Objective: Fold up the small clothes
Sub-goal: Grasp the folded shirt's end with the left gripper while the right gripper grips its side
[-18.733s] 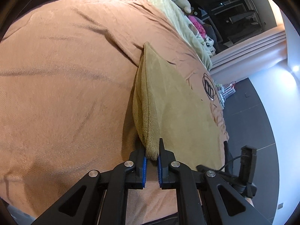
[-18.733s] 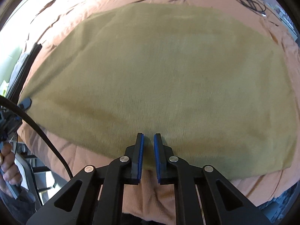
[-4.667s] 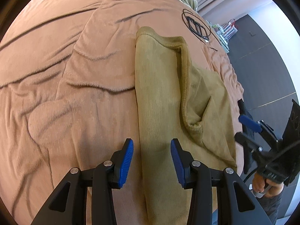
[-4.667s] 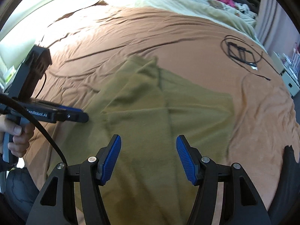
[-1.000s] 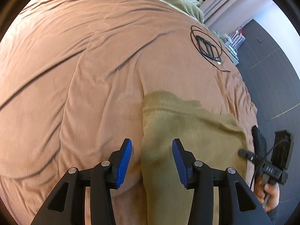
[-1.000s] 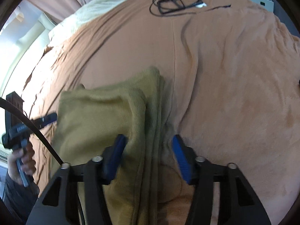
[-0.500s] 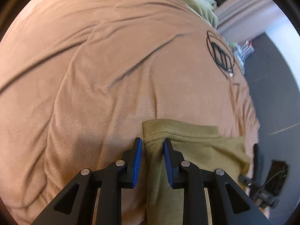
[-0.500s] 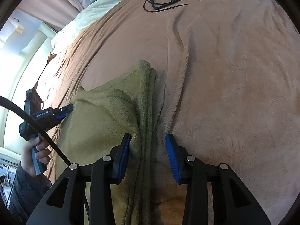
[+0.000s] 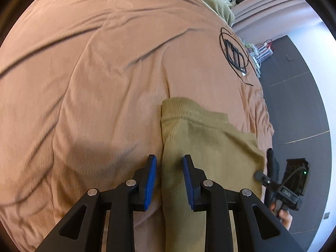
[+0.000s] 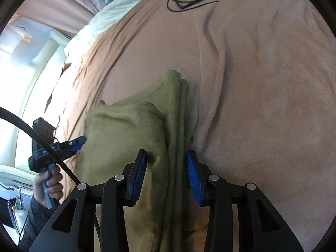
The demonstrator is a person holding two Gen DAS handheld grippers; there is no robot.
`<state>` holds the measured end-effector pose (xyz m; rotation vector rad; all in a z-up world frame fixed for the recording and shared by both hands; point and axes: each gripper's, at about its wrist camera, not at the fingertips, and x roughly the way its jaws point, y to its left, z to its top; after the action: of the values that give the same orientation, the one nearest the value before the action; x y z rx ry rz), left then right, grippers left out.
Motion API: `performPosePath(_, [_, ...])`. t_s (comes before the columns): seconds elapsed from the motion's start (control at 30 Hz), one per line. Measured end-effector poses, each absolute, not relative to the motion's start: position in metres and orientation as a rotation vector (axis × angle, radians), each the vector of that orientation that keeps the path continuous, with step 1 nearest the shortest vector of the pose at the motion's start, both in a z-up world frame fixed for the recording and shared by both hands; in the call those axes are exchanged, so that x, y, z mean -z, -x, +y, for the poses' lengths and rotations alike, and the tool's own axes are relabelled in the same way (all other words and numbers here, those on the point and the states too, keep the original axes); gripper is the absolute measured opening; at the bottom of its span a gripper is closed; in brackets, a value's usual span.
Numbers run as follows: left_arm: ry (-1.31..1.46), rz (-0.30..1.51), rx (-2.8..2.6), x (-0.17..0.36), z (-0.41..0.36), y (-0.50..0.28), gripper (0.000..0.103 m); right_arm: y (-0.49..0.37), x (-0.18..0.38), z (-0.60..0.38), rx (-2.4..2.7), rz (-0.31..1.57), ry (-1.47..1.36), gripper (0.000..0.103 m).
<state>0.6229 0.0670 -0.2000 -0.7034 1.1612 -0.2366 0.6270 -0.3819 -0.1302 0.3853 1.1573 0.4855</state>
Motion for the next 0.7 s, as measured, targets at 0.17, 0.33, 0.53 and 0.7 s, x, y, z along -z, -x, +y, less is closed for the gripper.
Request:
performPosePath(0.17, [0.698,1.173,0.285,0.204,0.062,-0.612,0.027,-0.630,0.132,-0.387,-0.514,1.176,-0.401,0.039])
performPosePath(0.33, [0.713,1.168,0.304,0.210,0.057,-0.617,0.027,-0.641,0.139,-0.389,-0.577,1.176,-0.450,0.040])
performPosePath(0.53, [0.747,1.150,0.304,0.216,0.056,-0.635,0.027,-0.656,0.148,-0.391,-0.588,1.169,-0.482,0.039])
performPosePath(0.7, [0.742,1.131,0.279,0.215,0.053,-0.645,0.019,-0.658,0.150,-0.391,-0.570,1.163,-0.468,0.020])
